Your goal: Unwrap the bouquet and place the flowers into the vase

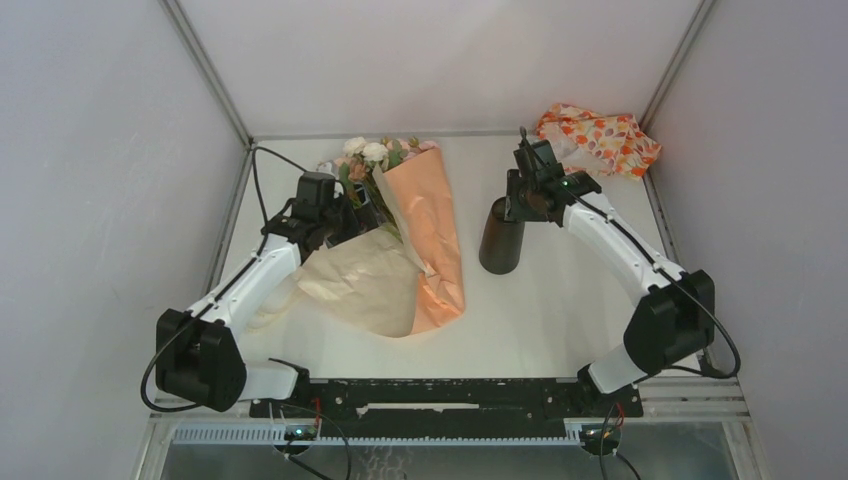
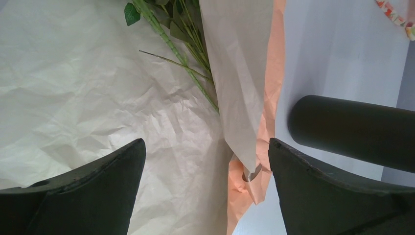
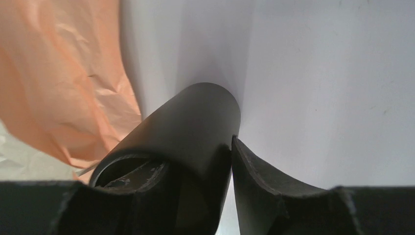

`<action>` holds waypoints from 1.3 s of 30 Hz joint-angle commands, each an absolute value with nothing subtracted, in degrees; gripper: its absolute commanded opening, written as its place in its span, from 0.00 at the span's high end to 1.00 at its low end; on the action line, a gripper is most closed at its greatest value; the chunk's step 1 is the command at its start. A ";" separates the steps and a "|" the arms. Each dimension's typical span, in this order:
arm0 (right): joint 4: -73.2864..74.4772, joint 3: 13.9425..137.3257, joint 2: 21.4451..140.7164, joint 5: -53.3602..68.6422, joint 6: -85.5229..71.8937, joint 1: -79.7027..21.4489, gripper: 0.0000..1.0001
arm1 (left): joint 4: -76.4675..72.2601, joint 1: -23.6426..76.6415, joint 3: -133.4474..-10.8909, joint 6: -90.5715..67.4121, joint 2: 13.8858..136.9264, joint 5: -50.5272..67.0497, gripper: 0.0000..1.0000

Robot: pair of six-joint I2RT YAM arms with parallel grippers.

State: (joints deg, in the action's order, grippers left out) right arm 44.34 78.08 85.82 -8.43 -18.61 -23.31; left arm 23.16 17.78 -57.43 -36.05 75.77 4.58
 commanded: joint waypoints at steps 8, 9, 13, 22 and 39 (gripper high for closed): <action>41.71 78.23 91.07 -5.41 -19.87 -22.02 0.89 | 20.49 18.02 -59.20 -36.12 75.44 4.60 0.00; 41.84 78.22 90.95 -5.62 -19.97 -21.87 0.94 | 20.38 18.02 -59.20 -36.12 75.56 4.72 0.00; 43.26 79.26 89.66 -7.35 -19.75 -21.16 1.00 | 19.84 18.02 -59.06 -36.21 76.04 5.30 0.00; 51.23 86.62 89.16 -16.47 -16.37 -21.00 1.00 | 19.13 18.02 -58.30 -36.21 76.12 5.87 0.00; 55.43 86.73 87.62 -26.13 -14.14 -15.74 1.00 | 18.68 18.02 -58.10 -36.04 76.29 6.51 0.00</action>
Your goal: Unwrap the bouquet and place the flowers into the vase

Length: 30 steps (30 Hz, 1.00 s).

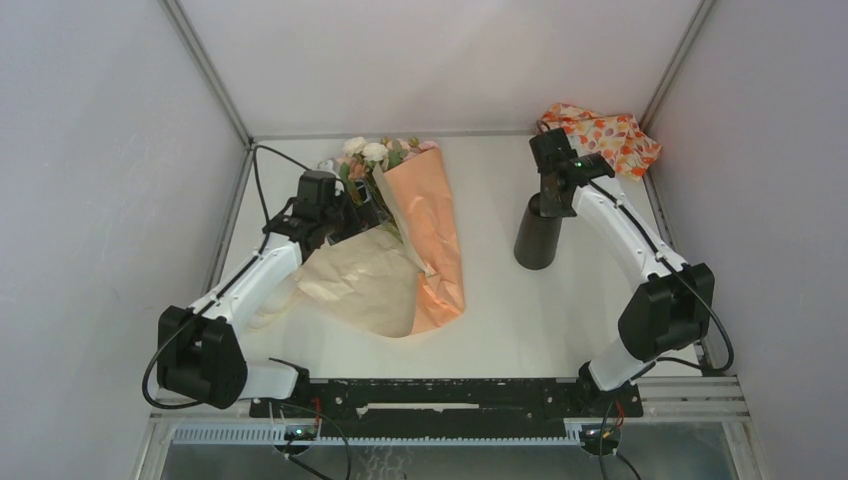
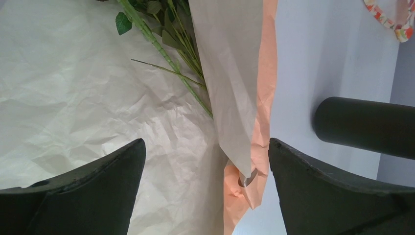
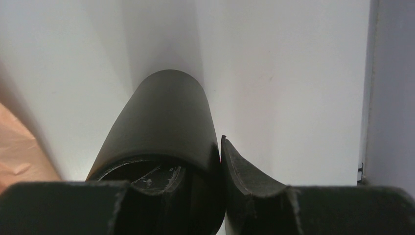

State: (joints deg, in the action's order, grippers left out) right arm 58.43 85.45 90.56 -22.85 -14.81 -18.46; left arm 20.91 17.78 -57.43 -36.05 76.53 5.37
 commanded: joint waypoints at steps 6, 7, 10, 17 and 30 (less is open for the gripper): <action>54.11 83.64 86.28 -25.15 -14.63 -12.61 1.00 | 18.42 18.04 -57.93 -36.22 76.53 6.80 0.00; 54.02 83.25 86.16 -25.20 -14.78 -12.31 1.00 | 18.38 18.02 -57.96 -36.26 76.58 6.77 0.00; 53.88 82.52 85.83 -24.74 -15.32 -11.38 1.00 | 18.37 18.02 -57.85 -36.21 76.71 6.79 0.00; 53.09 82.49 84.39 -22.99 -15.89 -11.06 0.73 | 17.99 18.02 -57.77 -36.30 77.24 6.96 0.00; 56.97 89.25 82.17 -21.03 -16.94 -12.03 0.57 | 15.90 18.02 -56.70 -36.56 78.72 7.90 0.00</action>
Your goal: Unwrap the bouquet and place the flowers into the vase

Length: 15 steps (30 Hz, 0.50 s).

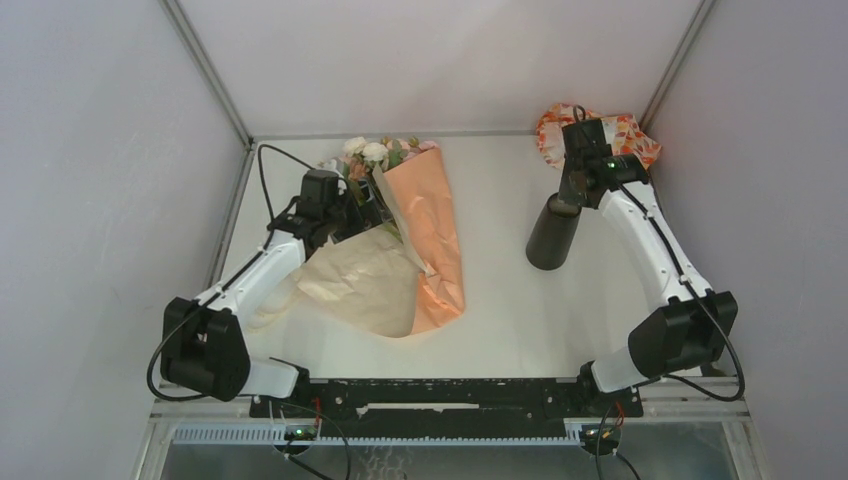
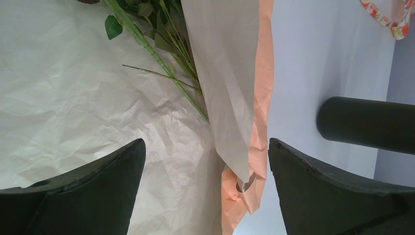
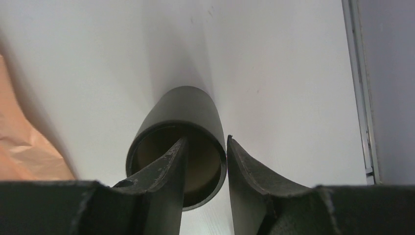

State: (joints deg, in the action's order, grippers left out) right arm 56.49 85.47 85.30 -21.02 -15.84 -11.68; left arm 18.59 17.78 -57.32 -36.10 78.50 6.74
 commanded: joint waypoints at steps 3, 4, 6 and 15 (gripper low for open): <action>58.00 90.89 80.94 -21.74 -17.46 -12.46 0.57 | 15.43 18.02 -56.37 -36.56 78.92 8.04 0.00; 58.12 91.29 80.17 -22.23 -17.73 -12.72 0.57 | 15.24 18.06 -56.30 -36.56 79.05 8.02 0.00; 57.84 91.80 78.15 -23.61 -18.19 -13.35 0.57 | 14.83 18.02 -56.37 -36.63 79.26 8.19 0.00; 47.91 88.01 65.31 -22.83 -19.13 -17.93 0.48 | 11.43 20.43 -60.48 -37.68 84.22 8.78 0.00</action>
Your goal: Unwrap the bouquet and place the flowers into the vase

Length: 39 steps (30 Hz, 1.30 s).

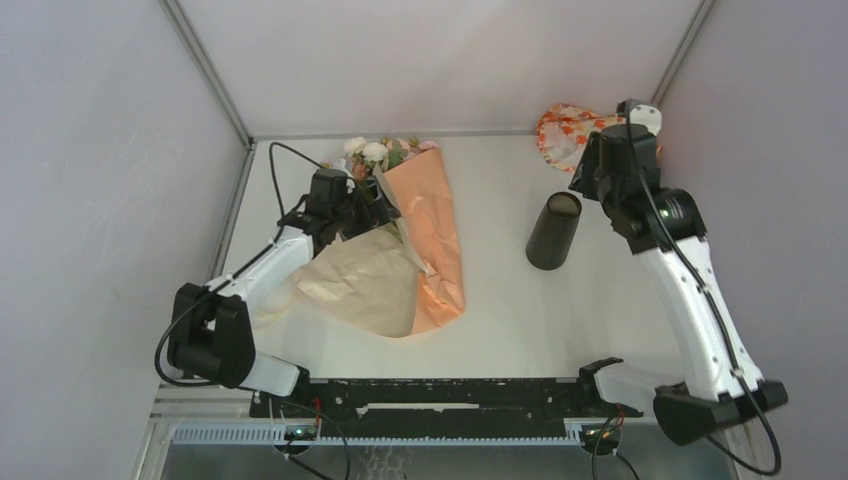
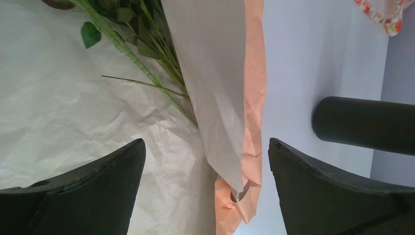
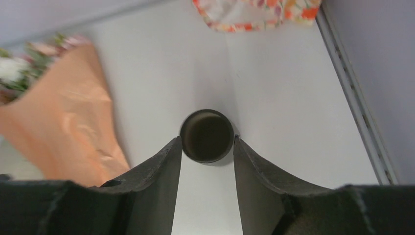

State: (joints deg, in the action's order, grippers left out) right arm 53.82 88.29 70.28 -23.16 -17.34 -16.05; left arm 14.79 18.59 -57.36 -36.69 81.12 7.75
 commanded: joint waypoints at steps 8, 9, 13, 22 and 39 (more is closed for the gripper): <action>47.39 88.44 63.76 -22.96 -18.47 -23.75 0.48 | 15.75 23.17 -72.00 -37.58 97.06 6.57 0.03; 47.07 87.81 63.50 -22.89 -18.44 -24.12 0.48 | 16.04 23.32 -73.34 -37.47 98.52 6.68 0.07; 45.53 85.68 62.49 -22.25 -18.41 -24.39 0.48 | 17.67 24.04 -77.96 -37.52 102.65 7.83 0.40; 43.06 81.34 60.43 -21.02 -17.76 -24.00 0.47 | 20.53 27.77 -90.01 -37.33 105.78 8.22 1.00; 43.24 78.32 59.53 -18.32 -17.38 -22.35 0.46 | 6.58 36.06 -111.13 -41.43 128.06 30.61 0.96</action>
